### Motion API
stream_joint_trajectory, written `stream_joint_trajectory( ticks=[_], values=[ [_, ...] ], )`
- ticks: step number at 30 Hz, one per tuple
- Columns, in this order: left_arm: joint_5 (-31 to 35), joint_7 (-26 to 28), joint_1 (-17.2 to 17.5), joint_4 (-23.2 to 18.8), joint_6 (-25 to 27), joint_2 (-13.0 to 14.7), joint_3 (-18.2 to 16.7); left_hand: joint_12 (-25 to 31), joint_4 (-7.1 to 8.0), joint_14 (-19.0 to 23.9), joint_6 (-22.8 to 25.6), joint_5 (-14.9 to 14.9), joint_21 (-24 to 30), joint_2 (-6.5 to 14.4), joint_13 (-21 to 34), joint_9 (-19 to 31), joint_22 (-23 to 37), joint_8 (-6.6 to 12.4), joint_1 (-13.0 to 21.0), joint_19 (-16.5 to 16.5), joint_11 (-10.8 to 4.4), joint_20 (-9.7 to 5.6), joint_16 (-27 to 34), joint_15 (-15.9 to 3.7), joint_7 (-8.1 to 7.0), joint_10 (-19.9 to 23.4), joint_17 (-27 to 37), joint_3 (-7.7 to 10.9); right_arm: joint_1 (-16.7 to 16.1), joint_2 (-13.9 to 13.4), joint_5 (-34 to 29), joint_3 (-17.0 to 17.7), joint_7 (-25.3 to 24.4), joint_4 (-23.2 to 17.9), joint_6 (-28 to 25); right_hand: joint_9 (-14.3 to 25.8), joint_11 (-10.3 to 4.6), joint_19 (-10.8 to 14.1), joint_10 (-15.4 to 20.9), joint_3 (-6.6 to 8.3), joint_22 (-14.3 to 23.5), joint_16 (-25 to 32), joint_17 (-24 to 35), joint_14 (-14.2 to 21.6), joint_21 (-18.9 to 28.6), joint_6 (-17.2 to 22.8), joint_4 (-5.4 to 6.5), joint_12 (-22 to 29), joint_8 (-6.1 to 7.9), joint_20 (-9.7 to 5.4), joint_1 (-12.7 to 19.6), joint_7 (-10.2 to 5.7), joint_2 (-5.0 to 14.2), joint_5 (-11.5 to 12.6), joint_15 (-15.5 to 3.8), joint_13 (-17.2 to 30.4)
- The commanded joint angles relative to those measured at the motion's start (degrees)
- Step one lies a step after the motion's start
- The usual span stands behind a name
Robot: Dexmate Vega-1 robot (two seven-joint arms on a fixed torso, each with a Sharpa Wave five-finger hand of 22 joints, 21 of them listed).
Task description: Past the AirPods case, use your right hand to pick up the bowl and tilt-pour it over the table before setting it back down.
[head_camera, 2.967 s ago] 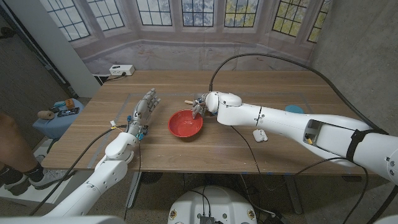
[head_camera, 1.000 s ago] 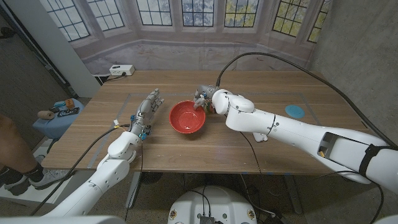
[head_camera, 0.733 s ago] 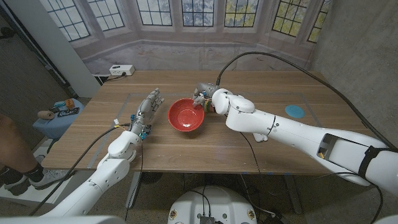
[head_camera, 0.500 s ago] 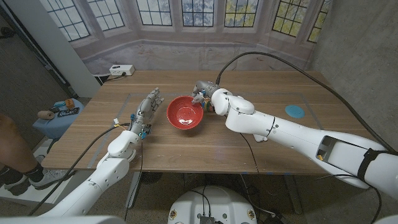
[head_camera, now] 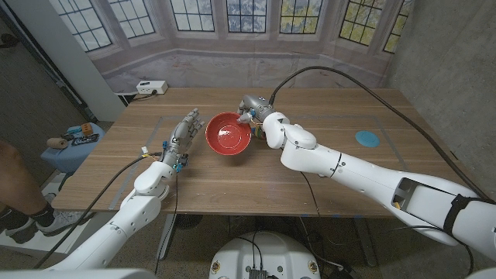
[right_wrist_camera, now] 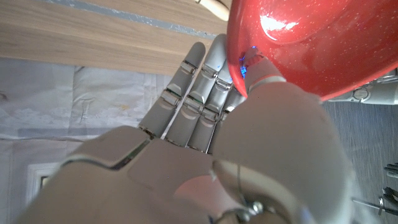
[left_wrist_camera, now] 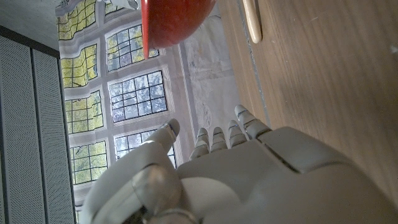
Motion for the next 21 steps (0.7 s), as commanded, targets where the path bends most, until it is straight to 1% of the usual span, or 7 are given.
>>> stream_joint_trajectory(
  ticks=[1, 3, 7, 12, 21],
  values=[
    [0.21, 0.28, 0.02, -0.55, 0.38, 0.24, 0.08, 0.1, -0.21, 0.48, 0.54, -0.22, 0.02, -12.75, 0.2, 0.11, 0.15, 0.11, -12.2, 0.34, 0.2, 0.36, -0.04, 0.21, -0.03, 0.33, 0.11, 0.07, -4.39, 1.12, -3.93, 2.57, -6.82, 1.03, 3.84, 0.16, -0.72, 0.72, 1.17, -0.09, 0.34, -0.25, 0.34, 0.71, 0.41, 0.68, 0.12, 0.29, 0.24, -0.85, 0.65, -0.01, 0.18, -0.15, -1.43, 0.3],
    [0.25, 0.33, 0.04, -0.64, 0.41, 0.26, 0.09, 0.1, -0.23, 0.49, 0.52, -0.23, 0.02, -12.75, 0.2, 0.11, 0.15, 0.1, -12.2, 0.33, 0.27, 0.36, -0.04, 0.18, -0.03, 0.35, 0.12, 0.08, -4.75, 1.03, -4.33, 2.82, -7.11, 1.17, 4.79, 0.15, -0.71, 0.76, 1.18, -0.09, 0.34, -0.34, 0.38, 0.75, 0.48, 0.71, 0.13, 0.33, 0.23, -0.83, 0.65, -0.07, 0.18, -0.16, -1.43, 0.4],
    [0.34, 0.38, 0.13, -0.87, 0.44, 0.32, 0.14, 0.07, -0.29, 0.46, 0.57, -0.24, 0.01, -12.74, 0.2, 0.12, 0.16, 0.12, -12.18, 0.31, 0.31, 0.33, -0.05, 0.18, -0.03, 0.31, 0.12, 0.09, -5.86, 1.69, -5.3, 3.48, -8.52, 1.76, 5.6, 0.15, -0.8, 0.79, 1.23, -0.09, 0.35, -0.47, 0.48, 0.88, 0.6, 0.76, 0.14, 0.3, 0.2, -0.85, 0.65, -0.12, 0.21, -0.16, -1.44, 0.39],
    [0.42, 0.74, 0.56, -1.39, 0.46, 0.34, 0.14, 0.08, -0.35, 0.48, 0.57, -0.25, 0.01, -12.73, 0.2, 0.12, 0.16, 0.11, -12.18, 0.32, 0.29, 0.36, -0.04, 0.21, -0.01, 0.34, 0.13, 0.1, -6.68, 2.1, -7.54, 3.47, -10.44, 2.84, 6.92, 0.15, -0.9, 0.76, 1.17, -0.09, 0.38, -0.72, 0.67, 1.01, 0.78, 0.65, 0.1, 0.31, 0.09, -0.86, 0.73, -0.23, 0.21, -0.19, -1.48, 0.59],
    [0.2, 1.13, 1.41, -2.27, 0.49, 0.47, -0.06, 0.08, -0.44, 0.49, 0.55, -0.26, 0.02, -12.72, 0.21, 0.12, 0.16, 0.11, -12.18, 0.33, 0.25, 0.38, -0.03, 0.18, 0.0, 0.39, 0.14, 0.11, -8.57, 3.21, -10.7, 4.22, -15.41, 5.35, 9.99, 0.17, -0.84, 0.59, 0.88, -0.12, 0.43, -1.16, 1.02, 1.14, 1.06, 0.55, 0.1, 0.27, -0.06, -0.8, 0.78, -0.23, 0.23, -0.24, -1.48, 0.96]
  ],
)
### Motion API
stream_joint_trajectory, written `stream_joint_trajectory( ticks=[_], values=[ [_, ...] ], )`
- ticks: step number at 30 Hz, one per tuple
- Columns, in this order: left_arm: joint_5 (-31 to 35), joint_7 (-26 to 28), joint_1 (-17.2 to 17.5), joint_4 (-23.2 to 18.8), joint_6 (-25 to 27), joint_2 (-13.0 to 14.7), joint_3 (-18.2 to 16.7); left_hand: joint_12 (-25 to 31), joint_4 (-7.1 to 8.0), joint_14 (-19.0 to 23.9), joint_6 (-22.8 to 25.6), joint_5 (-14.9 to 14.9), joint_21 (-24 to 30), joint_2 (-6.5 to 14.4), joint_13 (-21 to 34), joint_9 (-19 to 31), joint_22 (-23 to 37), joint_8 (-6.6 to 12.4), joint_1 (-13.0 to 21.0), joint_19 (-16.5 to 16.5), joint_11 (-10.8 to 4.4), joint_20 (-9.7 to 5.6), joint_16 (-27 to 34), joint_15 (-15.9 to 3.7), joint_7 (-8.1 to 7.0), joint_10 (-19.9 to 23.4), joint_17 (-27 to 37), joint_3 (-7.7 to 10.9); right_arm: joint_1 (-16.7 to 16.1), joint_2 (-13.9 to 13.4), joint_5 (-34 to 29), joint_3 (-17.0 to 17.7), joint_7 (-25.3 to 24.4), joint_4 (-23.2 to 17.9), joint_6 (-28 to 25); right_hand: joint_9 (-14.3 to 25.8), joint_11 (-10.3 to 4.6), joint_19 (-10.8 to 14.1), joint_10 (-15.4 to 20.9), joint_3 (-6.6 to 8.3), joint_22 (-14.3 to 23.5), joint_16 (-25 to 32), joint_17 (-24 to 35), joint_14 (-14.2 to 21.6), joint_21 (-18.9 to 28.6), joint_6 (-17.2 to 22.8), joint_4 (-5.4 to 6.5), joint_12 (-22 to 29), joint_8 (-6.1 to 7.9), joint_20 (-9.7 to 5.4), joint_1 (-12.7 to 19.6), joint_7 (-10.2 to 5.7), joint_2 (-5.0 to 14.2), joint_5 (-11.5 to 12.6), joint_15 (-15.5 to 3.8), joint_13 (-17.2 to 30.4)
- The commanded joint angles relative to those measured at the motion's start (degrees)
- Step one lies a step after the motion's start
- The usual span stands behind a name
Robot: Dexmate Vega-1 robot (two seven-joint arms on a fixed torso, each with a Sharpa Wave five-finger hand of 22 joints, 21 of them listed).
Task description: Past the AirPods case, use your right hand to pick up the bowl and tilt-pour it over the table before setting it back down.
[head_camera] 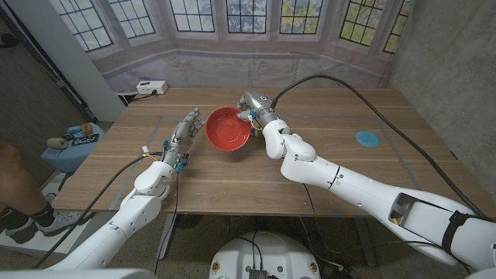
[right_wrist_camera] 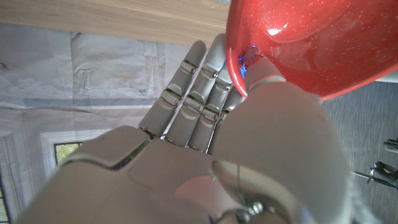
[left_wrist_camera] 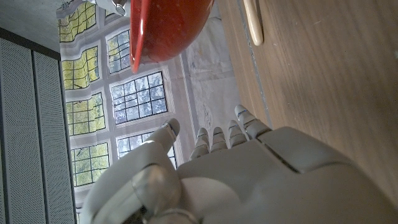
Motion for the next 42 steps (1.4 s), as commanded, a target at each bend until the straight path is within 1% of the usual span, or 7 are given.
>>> stream_joint_trajectory(
  ticks=[1, 10, 19, 26, 34, 38, 42],
  values=[
    [-0.03, 0.54, 0.95, -1.12, 0.08, 0.18, -0.15, 0.07, -0.46, 0.49, 0.56, 0.01, 0.02, -12.72, 0.21, 0.13, 0.16, 0.11, -12.18, 0.32, 0.31, 0.36, -0.03, 0.19, 0.03, 0.35, 0.14, 0.12, -2.78, 1.35, -4.46, 1.13, -6.67, 3.04, 4.38, 0.21, -0.9, 0.17, 0.83, -0.1, 0.15, -0.19, 0.25, 0.46, 0.44, 0.32, 0.1, 0.24, 0.1, -0.82, 0.43, -0.01, 0.19, -0.06, -1.01, 0.39],
    [0.2, 0.9, 1.25, -1.75, 0.16, 0.26, -0.12, 0.05, -0.53, 0.5, 0.53, 0.0, 0.02, -12.69, 0.22, 0.14, 0.17, 0.1, -12.2, 0.32, 0.2, 0.39, -0.02, 0.18, -0.02, 0.33, 0.15, 0.13, -4.06, 2.39, -7.54, 1.89, -12.76, 6.19, 8.29, 0.25, -0.94, -0.02, 0.63, -0.13, 0.19, -0.51, 0.65, 0.62, 0.69, 0.17, 0.14, 0.32, -0.05, -0.73, 0.45, 0.02, 0.29, -0.09, -0.98, 0.9],
    [0.39, 1.44, 1.83, -2.48, 0.02, 0.23, -0.15, 0.03, -0.59, 0.5, 0.54, -0.01, 0.02, -12.69, 0.22, 0.14, 0.17, 0.1, -12.22, 0.31, 0.25, 0.39, -0.02, 0.22, -0.01, 0.3, 0.16, 0.14, -4.8, 3.27, -9.31, 2.61, -16.83, 8.95, 11.44, 0.28, -1.04, -0.11, 0.49, -0.16, 0.22, -0.78, 0.98, 0.69, 0.92, -0.03, 0.26, 0.34, -0.2, -0.71, 0.32, 0.07, 0.46, -0.12, -0.95, 1.23],
    [0.42, 1.98, 2.65, -3.21, -0.79, 0.18, -0.62, 0.03, -0.63, 0.48, 0.54, -0.02, 0.03, -12.69, 0.22, 0.14, 0.17, 0.1, -12.25, 0.32, 0.3, 0.38, -0.02, 0.23, -0.07, 0.32, 0.17, 0.13, -4.85, 4.61, -10.45, 2.57, -20.61, 12.14, 13.78, 0.33, -1.04, -0.26, 0.27, -0.2, 0.23, -1.07, 1.29, 0.7, 1.12, -0.03, 0.32, 0.42, -0.24, -0.66, 0.22, -0.13, 0.56, -0.14, -0.89, 1.7],
    [0.14, 2.31, 3.74, -3.63, -1.87, 0.23, -1.47, 0.03, -0.43, 0.47, 0.68, -0.05, 0.04, -12.85, 0.23, 0.16, 0.18, 0.16, -12.61, 0.33, 0.23, 0.37, 0.02, 0.21, -0.16, 0.34, 0.25, -0.08, -4.54, 5.72, -11.24, 2.34, -24.0, 15.52, 15.89, 0.39, -0.97, -0.6, 0.15, -0.2, 0.23, -1.51, 1.63, 0.62, 1.29, -0.05, 0.34, 0.43, -0.28, -0.5, 0.19, 0.05, 0.69, -0.12, -0.94, 2.02],
    [0.02, 2.71, 4.25, -3.67, -2.56, -0.07, -1.87, 0.09, 0.0, 0.47, 0.77, -0.07, 0.06, -12.9, 0.24, 0.19, 0.21, 0.2, -13.17, 0.33, 0.26, 0.49, 0.1, 0.33, -0.13, 0.48, 0.37, -0.4, -4.4, 5.95, -11.59, 2.28, -25.5, 16.9, 16.63, 0.42, -1.0, -0.66, -0.06, -0.18, 0.23, -1.69, 1.83, 0.61, 1.42, -0.23, 0.31, 0.45, -0.37, -0.54, 0.25, -0.01, 0.77, -0.1, -0.94, 2.31],
    [-0.17, 2.57, 4.62, -3.64, -3.03, -0.17, -2.09, 0.17, 0.72, 0.44, 0.99, -0.05, 0.1, -12.83, 0.25, 0.22, 0.26, 0.27, -14.01, 0.33, 0.34, 0.52, 0.18, 0.34, -0.14, 0.69, 0.51, -0.82, -4.26, 6.54, -12.29, 2.27, -28.54, 18.82, 17.14, 0.45, -1.02, -0.71, -0.39, -0.2, 0.23, -1.78, 2.06, 0.74, 1.54, -0.3, 0.41, 0.42, -0.41, -0.6, 0.15, -0.08, 0.95, -0.08, -0.9, 2.59]
  ],
)
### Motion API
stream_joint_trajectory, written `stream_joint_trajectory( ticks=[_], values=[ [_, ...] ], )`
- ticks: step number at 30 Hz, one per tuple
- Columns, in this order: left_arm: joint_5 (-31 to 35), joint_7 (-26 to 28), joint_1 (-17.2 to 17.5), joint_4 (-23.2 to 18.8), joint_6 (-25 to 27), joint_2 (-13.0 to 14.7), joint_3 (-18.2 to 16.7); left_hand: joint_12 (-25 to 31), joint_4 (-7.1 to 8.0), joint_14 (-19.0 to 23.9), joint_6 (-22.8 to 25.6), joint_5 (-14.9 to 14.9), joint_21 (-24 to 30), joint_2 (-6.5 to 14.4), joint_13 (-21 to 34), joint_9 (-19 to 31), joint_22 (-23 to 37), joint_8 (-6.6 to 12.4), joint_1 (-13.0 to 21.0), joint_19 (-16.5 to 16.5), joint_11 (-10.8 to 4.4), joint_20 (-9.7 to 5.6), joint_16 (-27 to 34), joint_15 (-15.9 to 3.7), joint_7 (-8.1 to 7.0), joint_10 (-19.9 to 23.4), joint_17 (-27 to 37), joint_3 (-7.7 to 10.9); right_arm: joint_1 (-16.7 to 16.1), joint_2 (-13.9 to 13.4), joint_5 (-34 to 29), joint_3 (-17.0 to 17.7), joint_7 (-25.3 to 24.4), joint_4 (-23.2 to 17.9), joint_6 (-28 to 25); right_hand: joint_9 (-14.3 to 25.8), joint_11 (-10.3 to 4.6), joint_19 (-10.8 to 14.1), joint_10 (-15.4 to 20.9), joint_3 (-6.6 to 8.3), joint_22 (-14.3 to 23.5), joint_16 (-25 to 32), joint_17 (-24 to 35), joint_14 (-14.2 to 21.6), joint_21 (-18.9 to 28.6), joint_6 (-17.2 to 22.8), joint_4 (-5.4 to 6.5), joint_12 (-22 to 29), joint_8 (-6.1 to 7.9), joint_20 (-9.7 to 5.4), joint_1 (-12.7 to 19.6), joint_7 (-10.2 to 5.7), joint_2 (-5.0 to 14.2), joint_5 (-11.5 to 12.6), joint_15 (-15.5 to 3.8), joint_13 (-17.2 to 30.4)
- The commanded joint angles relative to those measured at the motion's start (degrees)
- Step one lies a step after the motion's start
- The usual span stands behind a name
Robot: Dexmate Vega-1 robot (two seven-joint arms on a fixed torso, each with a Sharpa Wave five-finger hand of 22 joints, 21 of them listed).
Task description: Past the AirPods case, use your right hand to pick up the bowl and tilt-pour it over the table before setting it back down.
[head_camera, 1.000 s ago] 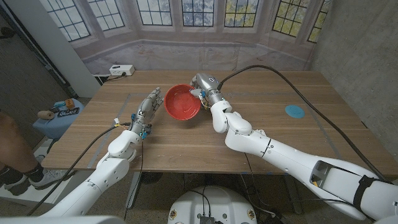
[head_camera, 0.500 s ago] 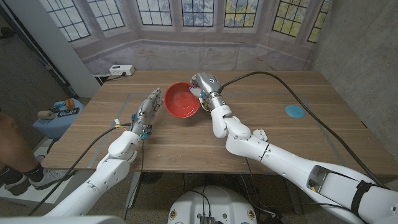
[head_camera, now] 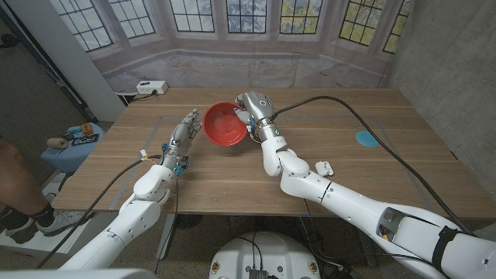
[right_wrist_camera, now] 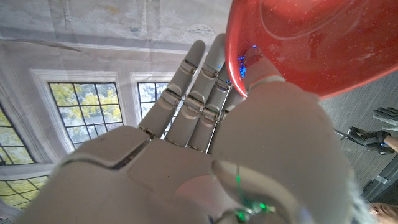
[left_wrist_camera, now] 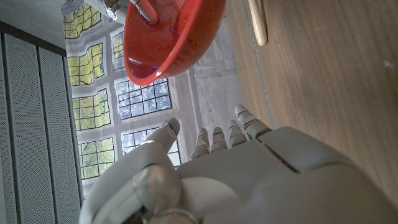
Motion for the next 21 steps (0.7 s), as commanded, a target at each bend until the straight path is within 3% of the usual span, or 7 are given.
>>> stream_joint_trajectory(
  ticks=[1, 21],
  values=[
    [-0.45, 0.4, 1.5, -0.35, -1.67, -0.38, -1.04, 0.15, 0.68, 0.34, 0.68, -0.05, 0.11, -12.84, 0.25, 0.22, 0.12, 0.27, -14.14, 0.35, 0.35, 0.52, 0.2, 0.21, 0.24, 0.65, 0.4, -0.4, 0.36, 1.48, -1.76, -0.17, -6.94, 5.12, 2.59, 0.15, -0.53, -0.29, 0.07, 0.03, 0.24, -0.04, 0.37, 0.73, 0.41, -0.22, 0.16, 0.42, -0.11, -0.6, 0.03, -0.19, 0.8, 0.15, -0.94, 0.44],
    [0.46, 1.38, 3.23, -2.17, -2.27, 0.54, -2.02, 0.13, 2.26, 0.4, 0.78, 0.1, 0.19, -12.56, 0.26, 0.25, 0.15, 0.25, -15.86, 0.48, 0.33, 0.59, 0.32, 0.19, 0.23, 0.66, 0.53, -1.09, 0.62, 3.31, -1.76, 0.21, -14.74, 9.57, 1.25, 0.32, -0.95, -0.69, -0.69, 0.04, 0.19, -1.18, 1.16, 0.66, 1.0, -0.68, 0.25, 0.33, -0.24, -0.61, -0.14, -0.49, 1.34, 0.23, -0.99, 1.43]
  ],
)
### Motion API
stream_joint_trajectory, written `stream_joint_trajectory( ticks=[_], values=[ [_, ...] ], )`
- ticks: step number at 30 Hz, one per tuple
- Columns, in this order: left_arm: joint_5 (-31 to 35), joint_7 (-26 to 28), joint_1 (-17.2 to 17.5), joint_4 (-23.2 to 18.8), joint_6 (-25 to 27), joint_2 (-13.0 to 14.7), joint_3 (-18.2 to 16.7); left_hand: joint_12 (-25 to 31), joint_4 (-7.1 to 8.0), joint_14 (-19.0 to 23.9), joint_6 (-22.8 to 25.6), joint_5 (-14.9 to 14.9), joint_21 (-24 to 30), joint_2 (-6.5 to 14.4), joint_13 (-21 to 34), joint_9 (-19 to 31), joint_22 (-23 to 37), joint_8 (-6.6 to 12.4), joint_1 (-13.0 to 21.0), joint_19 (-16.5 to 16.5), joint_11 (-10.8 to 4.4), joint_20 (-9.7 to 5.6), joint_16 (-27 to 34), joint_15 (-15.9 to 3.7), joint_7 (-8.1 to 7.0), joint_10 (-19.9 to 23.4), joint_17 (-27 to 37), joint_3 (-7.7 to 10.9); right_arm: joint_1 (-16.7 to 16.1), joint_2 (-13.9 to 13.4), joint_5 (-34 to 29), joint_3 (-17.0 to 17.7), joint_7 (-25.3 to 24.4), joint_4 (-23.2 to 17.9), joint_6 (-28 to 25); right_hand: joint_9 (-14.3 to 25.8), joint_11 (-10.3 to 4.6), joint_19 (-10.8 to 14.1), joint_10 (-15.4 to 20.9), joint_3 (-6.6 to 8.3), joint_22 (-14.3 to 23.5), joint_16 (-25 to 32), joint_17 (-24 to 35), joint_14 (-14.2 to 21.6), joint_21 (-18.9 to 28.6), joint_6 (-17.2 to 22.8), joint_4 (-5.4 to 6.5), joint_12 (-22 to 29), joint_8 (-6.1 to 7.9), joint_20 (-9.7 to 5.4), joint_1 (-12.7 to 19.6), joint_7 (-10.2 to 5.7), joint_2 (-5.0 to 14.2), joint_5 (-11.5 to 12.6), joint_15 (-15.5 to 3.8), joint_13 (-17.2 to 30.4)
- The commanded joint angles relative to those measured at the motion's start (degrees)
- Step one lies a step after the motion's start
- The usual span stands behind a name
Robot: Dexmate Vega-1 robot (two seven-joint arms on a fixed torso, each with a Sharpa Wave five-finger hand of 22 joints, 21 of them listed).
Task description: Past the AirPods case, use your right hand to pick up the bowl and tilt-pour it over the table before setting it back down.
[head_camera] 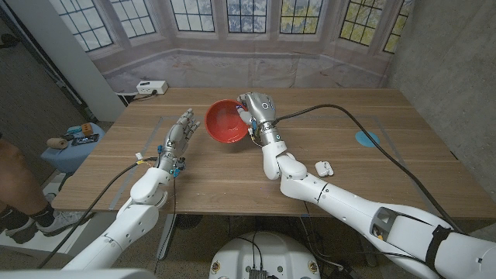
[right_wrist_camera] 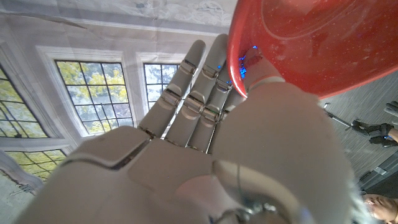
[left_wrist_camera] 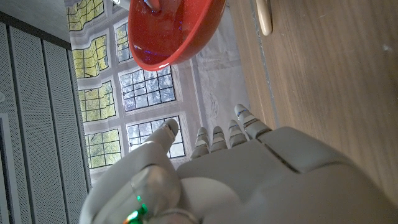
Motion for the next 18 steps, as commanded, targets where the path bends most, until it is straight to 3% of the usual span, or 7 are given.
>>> stream_joint_trajectory(
  ticks=[1, 18],
  values=[
    [0.53, 0.47, 1.14, -1.0, -0.51, 0.54, -0.61, 0.12, 0.5, 0.4, 0.45, 0.11, 0.18, -13.67, 0.26, 0.25, 0.15, 0.24, -14.76, 0.16, 0.03, 0.3, 0.32, 0.23, -0.06, 0.34, 0.26, 0.11, 0.34, 1.12, -0.22, 0.05, -5.06, 3.04, -0.88, 0.34, -0.21, -0.2, -0.04, 0.03, 0.19, -0.49, 0.25, 0.6, 0.47, -0.05, 0.23, 0.07, 0.09, -0.7, 0.28, -0.09, 0.88, 0.45, -0.98, 0.26],
    [1.01, -0.03, 1.77, -1.59, -1.11, 1.46, -1.18, 0.08, 0.83, 0.43, 0.5, 0.24, 0.18, -13.6, 0.25, 0.21, 0.1, 0.2, -15.11, 0.25, 0.01, 0.27, 0.25, 0.18, -0.11, 0.31, 0.12, 0.11, 2.57, 3.34, -0.16, -1.82, -9.74, 9.48, -1.41, 0.47, -0.42, -0.81, -0.41, 0.0, 0.14, -1.51, 0.89, 0.43, 0.87, -0.4, 0.19, -0.17, 0.06, -0.64, 0.28, -0.27, 1.13, 0.43, -1.0, 0.67]
  ],
)
